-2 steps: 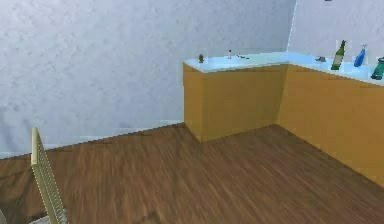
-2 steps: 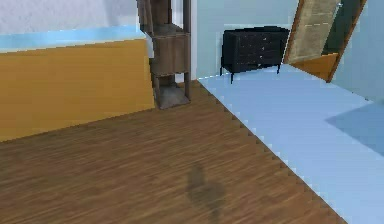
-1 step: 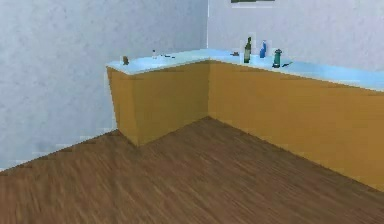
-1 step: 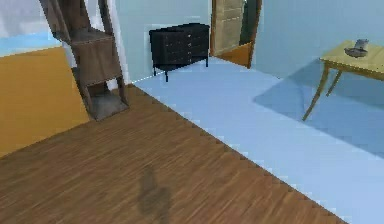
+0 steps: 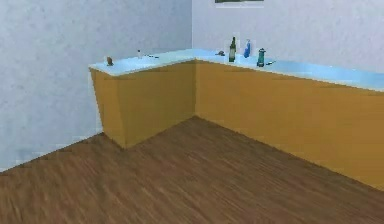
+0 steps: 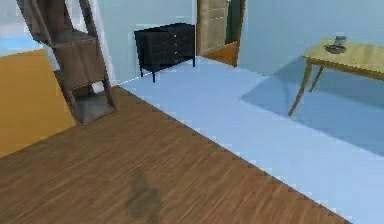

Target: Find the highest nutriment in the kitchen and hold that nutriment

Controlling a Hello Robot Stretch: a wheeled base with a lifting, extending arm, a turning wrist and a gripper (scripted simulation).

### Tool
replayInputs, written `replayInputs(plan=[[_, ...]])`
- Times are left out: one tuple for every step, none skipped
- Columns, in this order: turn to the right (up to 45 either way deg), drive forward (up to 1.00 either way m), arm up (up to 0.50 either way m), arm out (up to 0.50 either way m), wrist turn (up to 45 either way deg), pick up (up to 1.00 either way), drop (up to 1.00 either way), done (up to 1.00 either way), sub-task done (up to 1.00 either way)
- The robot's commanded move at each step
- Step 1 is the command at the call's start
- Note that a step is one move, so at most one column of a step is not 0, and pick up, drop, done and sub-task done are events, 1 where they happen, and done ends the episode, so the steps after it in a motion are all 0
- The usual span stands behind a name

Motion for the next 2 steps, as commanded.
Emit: replayInputs(plan=[[0.0,1.00,0.00,0.00,0.0,0.00,0.00,0.00,0.00],[0.0,1.00,0.00,0.00,0.0,0.00,0.00,0.00,0.00]])
